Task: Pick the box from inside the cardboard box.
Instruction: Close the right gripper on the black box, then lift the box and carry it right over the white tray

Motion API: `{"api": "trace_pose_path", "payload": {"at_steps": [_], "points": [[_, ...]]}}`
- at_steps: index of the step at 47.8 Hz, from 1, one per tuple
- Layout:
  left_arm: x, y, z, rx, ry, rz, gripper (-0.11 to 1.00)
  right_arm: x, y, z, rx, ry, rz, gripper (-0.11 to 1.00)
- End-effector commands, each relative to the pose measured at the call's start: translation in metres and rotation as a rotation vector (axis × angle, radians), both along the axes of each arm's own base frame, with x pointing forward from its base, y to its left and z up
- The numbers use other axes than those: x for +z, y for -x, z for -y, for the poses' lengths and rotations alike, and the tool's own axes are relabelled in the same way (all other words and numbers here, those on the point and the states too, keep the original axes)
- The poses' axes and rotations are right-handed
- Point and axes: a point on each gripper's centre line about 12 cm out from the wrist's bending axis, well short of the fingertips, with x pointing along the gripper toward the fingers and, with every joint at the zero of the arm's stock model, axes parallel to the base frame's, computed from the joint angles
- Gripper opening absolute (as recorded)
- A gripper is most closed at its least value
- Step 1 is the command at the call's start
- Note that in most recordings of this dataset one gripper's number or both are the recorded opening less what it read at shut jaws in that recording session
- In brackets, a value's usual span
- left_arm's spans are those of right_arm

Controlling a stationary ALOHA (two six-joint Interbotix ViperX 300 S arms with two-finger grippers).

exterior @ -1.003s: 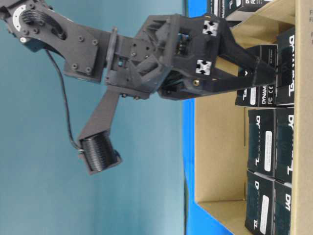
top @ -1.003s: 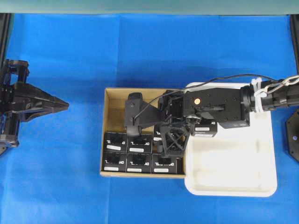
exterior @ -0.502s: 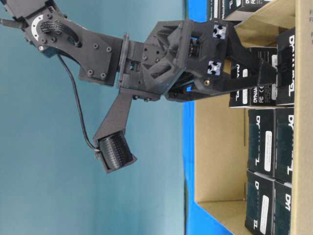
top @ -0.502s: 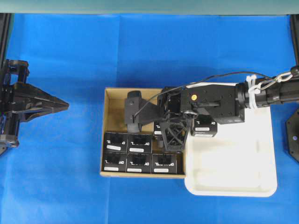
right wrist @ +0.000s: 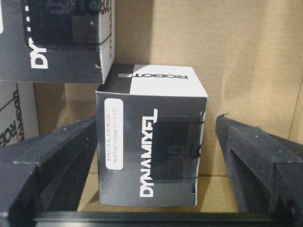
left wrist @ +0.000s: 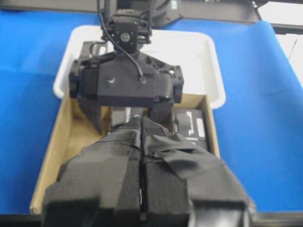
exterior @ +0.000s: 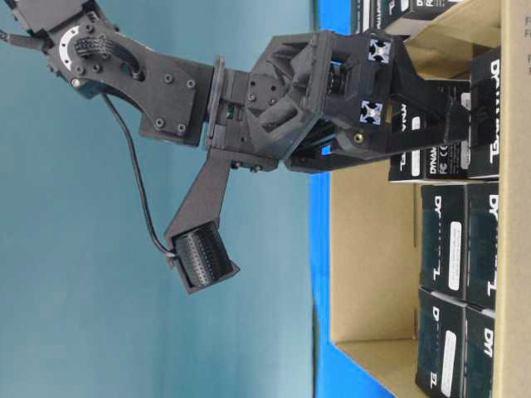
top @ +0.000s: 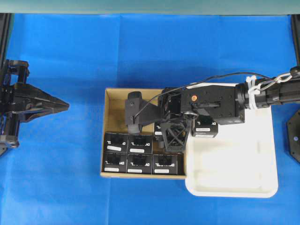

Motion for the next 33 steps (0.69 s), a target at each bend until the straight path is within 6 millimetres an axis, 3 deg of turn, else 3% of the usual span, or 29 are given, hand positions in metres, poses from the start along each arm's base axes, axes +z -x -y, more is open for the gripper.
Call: {"api": "trace_pose_path", "payload": {"at_steps": [1,19,23,28,33], "points": [[0.007,-0.002,-0.001,0.003,0.0,0.021,-0.07,0.0,-0.002,0.005,-0.01,0.001,0.011,0.97],[0.006,-0.002,-0.001,0.003,0.0,0.02,-0.07,-0.005,0.003,0.004,-0.006,0.002,-0.005,0.92],[0.006,-0.002,-0.001,0.003,0.0,0.02,-0.07,-0.004,0.001,0.001,0.0,0.002,0.001,0.82],[0.007,-0.001,0.0,0.001,0.0,0.023,-0.07,-0.003,-0.002,-0.004,0.011,0.002,0.009,0.62],[0.007,-0.001,0.0,0.001,0.0,0.021,-0.07,0.005,-0.005,-0.006,0.015,0.001,0.026,0.61]]}}
